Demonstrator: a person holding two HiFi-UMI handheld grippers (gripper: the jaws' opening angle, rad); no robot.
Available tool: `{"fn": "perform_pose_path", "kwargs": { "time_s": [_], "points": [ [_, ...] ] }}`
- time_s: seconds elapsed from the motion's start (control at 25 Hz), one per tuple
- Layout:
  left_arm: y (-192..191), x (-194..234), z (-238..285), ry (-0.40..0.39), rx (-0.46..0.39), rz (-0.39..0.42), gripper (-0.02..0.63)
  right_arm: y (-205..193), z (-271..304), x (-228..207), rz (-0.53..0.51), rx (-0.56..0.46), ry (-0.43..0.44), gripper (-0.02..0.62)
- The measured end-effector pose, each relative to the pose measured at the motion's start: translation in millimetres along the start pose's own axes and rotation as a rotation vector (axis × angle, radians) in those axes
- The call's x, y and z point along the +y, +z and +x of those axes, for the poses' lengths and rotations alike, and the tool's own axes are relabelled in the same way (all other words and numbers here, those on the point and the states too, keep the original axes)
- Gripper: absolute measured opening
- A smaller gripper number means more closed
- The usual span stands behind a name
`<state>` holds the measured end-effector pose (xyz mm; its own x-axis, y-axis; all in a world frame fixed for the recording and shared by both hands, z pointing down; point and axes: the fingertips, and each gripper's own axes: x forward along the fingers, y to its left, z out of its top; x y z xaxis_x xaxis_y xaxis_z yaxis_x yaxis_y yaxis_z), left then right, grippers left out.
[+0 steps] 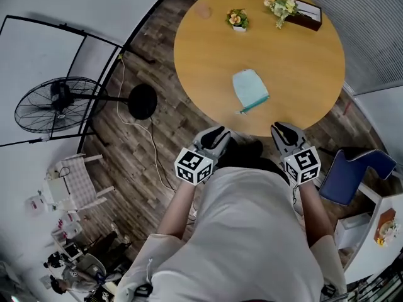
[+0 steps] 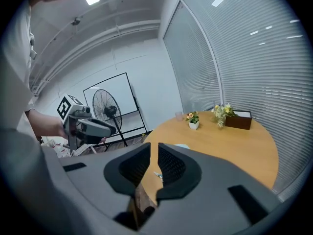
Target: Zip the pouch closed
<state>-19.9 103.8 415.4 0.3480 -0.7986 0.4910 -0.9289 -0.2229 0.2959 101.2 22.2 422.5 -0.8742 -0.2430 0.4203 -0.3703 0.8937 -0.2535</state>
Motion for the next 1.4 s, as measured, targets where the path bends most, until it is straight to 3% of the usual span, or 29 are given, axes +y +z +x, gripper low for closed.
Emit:
{"fn": "perform_pose_path", "kwargs": {
  "time_s": [0.36, 0.72, 0.92, 1.2, 1.4],
  "points": [
    [-5, 35, 38, -0.079, 0.078, 0.016, 0.089, -13, 42, -18, 0.044, 0.063, -0.026, 0.05],
    [-41, 86, 91, -0.215, 0.224, 0.121, 0.089, -42, 104, -35, 0.055, 0.161, -0.057, 0.051],
    [-79, 106, 118, -0.287, 0.317, 0.138, 0.089, -74, 136, -39, 0.09, 0.224, -0.055, 0.051],
    [-133, 120, 153, -0.371, 0.444, 0.262, 0.091, -132, 176, -34, 0.119, 0.346, -0.032, 0.051],
    [-163, 124, 173, -0.405, 0.499, 0.3, 0.094, -172, 198, -31, 0.106, 0.429, -0.021, 0.055]
  ]
}}
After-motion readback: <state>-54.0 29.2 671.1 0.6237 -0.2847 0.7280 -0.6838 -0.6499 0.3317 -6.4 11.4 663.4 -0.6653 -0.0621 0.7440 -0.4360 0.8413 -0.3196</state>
